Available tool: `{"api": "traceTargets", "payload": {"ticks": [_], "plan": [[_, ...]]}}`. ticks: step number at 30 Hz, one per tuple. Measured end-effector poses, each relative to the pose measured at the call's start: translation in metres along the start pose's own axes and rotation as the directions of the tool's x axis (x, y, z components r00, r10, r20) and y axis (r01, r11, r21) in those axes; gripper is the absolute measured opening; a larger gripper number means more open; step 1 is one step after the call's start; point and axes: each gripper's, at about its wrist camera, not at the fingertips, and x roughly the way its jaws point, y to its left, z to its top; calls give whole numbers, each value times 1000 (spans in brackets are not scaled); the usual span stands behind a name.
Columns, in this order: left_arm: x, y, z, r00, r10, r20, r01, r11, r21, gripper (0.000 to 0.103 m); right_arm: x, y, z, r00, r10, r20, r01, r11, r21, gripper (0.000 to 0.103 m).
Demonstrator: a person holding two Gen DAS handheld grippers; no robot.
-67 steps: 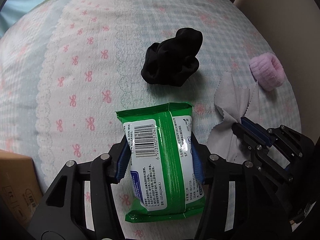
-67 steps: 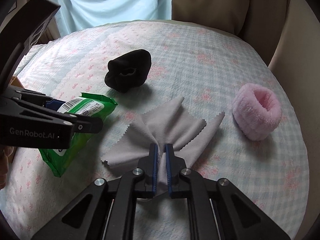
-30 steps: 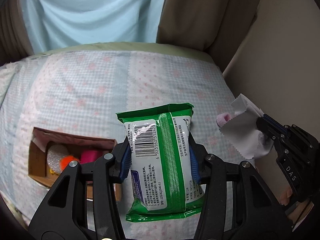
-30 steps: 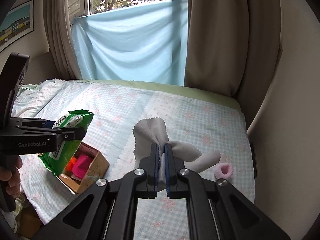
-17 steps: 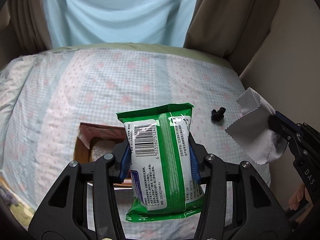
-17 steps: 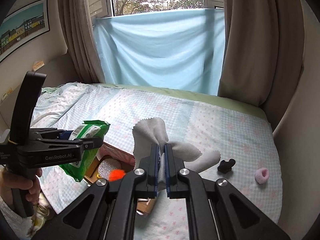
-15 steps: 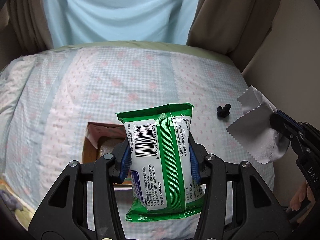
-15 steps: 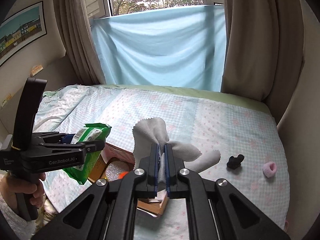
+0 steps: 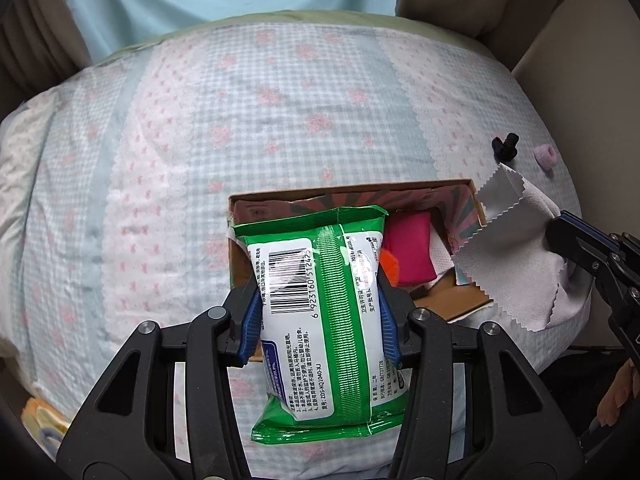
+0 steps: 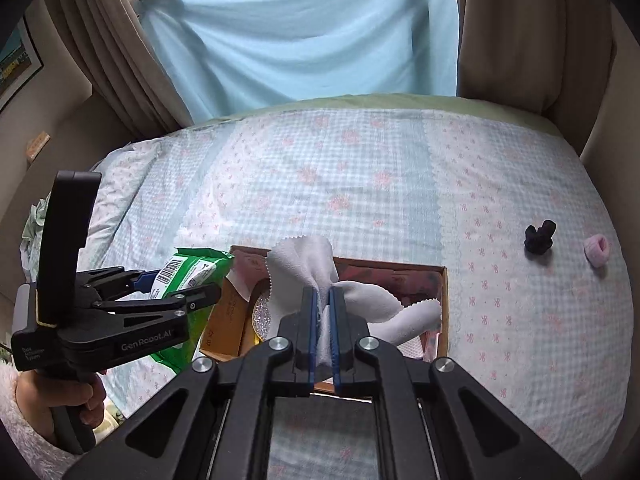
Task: Organize soft objects
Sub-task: 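Carry the wipe pack and grey cloth into the box and release both, then withdraw both tools and move toward the black hair tie and pink scrunchie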
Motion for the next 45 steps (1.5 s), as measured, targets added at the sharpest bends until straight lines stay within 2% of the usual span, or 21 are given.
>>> {"api": "traceTargets", "payload": {"ticks": [9,18,19,20,21,22,23,24,25,26,34,45], "plan": [[80,11,5,989,0,-145,5,999,34,44,72,-21,7,989,-14,-145,23,998,62,5],[129,0,19,974,-1,-225,22,995,93,45,119,-27,25,970,37,-241,-7,992,123,5],[131,-1,19,973,-1,-230,25,995,101,52,124,-27,27,965,50,-257,-14,991,137,5],[133,-1,19,973,-10,-229,35,994,103,80,131,-28,28,958,53,-283,-10,988,151,6],[132,-1,18,976,-31,-215,54,994,100,98,138,-29,27,949,52,-311,-1,987,162,9],[132,-3,18,976,-48,-210,71,992,103,103,144,-30,27,942,50,-332,9,985,175,13],[134,-5,17,975,-43,-217,69,991,114,103,148,-32,26,937,47,-345,21,982,189,29],[135,-7,16,976,-24,-218,53,990,127,103,152,-35,24,933,46,-357,30,978,205,64],[135,-8,15,978,-20,-210,50,990,136,103,154,-38,22,929,52,-365,35,973,228,86],[136,-10,13,975,-30,-220,62,988,138,103,156,-42,20,929,63,-364,33,967,254,103],[139,-13,3,967,-41,-252,75,989,127,103,152,-47,17,928,65,-367,40,961,272,103],[112,-15,6,978,-33,-205,58,991,120,103,120,-43,17,946,50,-320,35,966,257,103]]}}
